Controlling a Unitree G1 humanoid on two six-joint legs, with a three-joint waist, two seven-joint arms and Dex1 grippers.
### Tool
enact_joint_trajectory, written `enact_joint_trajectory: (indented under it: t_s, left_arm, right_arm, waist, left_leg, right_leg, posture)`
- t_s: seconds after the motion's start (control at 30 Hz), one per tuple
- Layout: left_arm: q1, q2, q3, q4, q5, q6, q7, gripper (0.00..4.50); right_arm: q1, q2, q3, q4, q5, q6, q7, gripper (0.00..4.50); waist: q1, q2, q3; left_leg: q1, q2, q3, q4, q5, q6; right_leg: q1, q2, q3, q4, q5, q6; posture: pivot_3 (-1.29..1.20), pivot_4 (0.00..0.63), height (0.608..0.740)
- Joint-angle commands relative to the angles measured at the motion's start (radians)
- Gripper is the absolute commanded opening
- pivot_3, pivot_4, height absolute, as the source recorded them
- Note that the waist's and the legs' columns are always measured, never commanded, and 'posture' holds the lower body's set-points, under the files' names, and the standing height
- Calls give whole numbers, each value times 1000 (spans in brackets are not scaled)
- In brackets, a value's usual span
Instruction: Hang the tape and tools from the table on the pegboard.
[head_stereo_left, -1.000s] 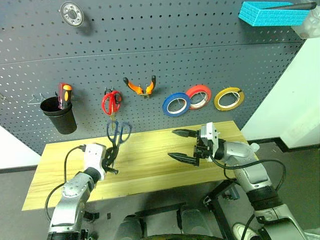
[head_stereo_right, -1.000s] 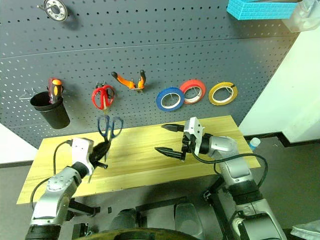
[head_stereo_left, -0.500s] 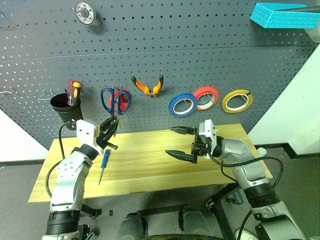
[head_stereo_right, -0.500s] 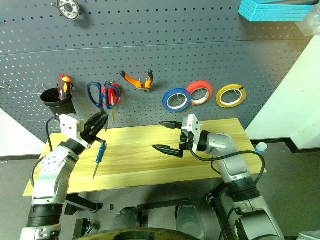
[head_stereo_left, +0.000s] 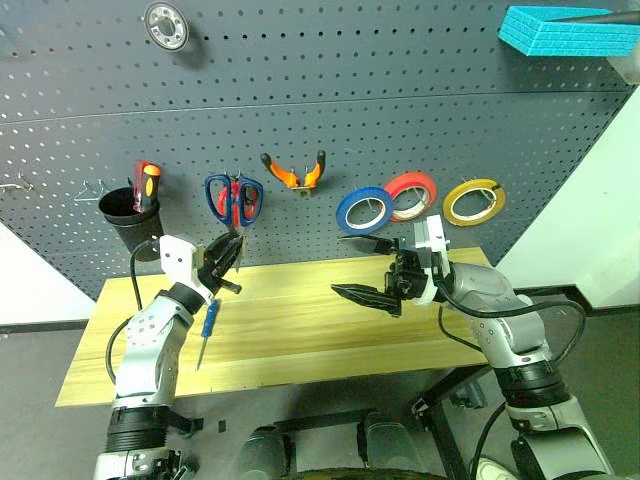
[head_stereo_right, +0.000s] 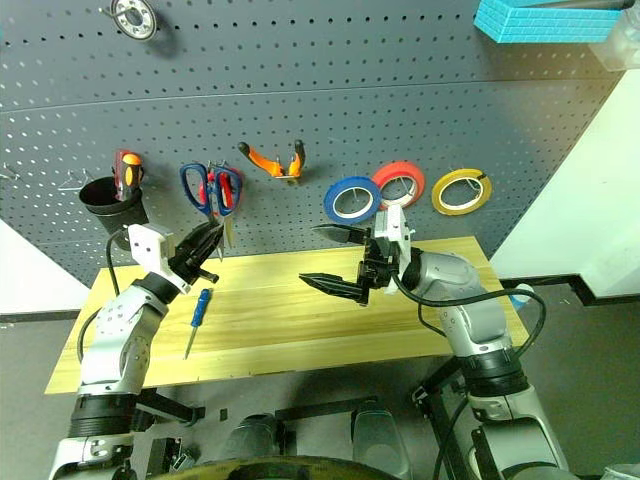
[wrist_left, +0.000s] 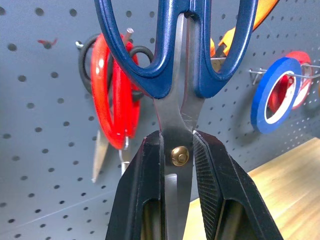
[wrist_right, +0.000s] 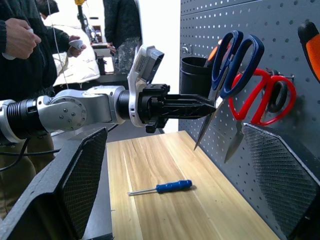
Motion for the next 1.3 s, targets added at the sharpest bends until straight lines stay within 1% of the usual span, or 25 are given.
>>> enact_joint_trajectory:
  t_s: [0.03,0.4,0.53,0.67,0.8,0.9,0.93,1.03,1.1,1.2,1.3]
  left_arm:
    - [-29,7,-2,19,-5,2,-7,689]
    - [-112,17,-17,168,25,10,-20,689]
    - [-127,16,-20,195,22,16,-35,689]
    - [-131,18,-23,204,25,30,-28,1749]
    - [-110,32,-27,185,49,43,-10,3102]
    - [-76,41,-13,139,33,75,-7,3102]
    - [-60,49,-5,119,21,112,-2,3102]
    - [-2,81,35,77,-30,303,34,3102]
    - [11,105,51,95,-18,411,89,3102]
    - [21,141,50,134,21,497,140,3631]
    - [-14,153,60,205,32,587,190,4471]
  right_arm:
    - [-14,-4,-9,-30,-3,-15,0,4500]
    - [-7,1,-7,-27,-25,-30,-4,4500]
    - [-3,3,-8,-27,-32,-34,-8,4500]
    - [1,3,-9,-29,-39,-39,-11,4500]
    - [5,3,-8,-30,-42,-42,-14,4500]
    - [8,0,-4,-27,-52,-51,-18,4500]
    - [10,-2,-2,-22,-60,-56,-20,4500]
    - [13,-5,12,14,-120,-94,-42,4500]
    - [13,-2,21,34,-146,-108,-50,4500]
    - [14,8,30,52,-161,-127,-46,4500]
    - [17,16,40,66,-171,-140,-40,4500]
  waist:
    - [0,0,0]
    - [2,0,0]
    - [0,0,0]
    - [1,0,0]
    - [0,0,0]
    - [-1,0,0]
    - [-1,0,0]
    - [-5,0,0]
    - [-5,0,0]
    - [-4,0,0]
    - [1,0,0]
  left_leg:
    - [0,0,0,0,0,0]
    - [0,0,0,0,0,0]
    - [0,0,0,0,0,0]
    - [0,0,0,0,0,0]
    - [0,0,0,0,0,0]
    - [1,0,0,0,0,0]
    - [1,0,0,0,0,0]
    - [1,0,0,0,0,0]
    - [2,0,0,0,0,0]
    - [3,0,0,0,0,0]
    - [5,0,0,0,0,0]
  right_leg:
    - [0,0,0,0,0,0]
    - [0,0,0,0,0,0]
    - [0,0,0,0,0,0]
    - [0,0,0,0,0,0]
    - [1,0,0,0,0,0]
    - [1,0,0,0,0,0]
    - [1,0,0,0,0,0]
    - [1,0,0,0,0,0]
    - [1,0,0,1,0,0]
    - [1,0,0,2,0,0]
    - [3,0,0,2,0,0]
  posture:
    - [-103,0,738]
    - [-108,0,738]
    - [-112,0,738]
    - [-113,0,738]
    - [-114,0,738]
    - [-116,0,738]
    - [-115,0,738]
    - [-104,0,738]
    - [-95,0,738]
    - [-85,0,738]
    - [-76,0,738]
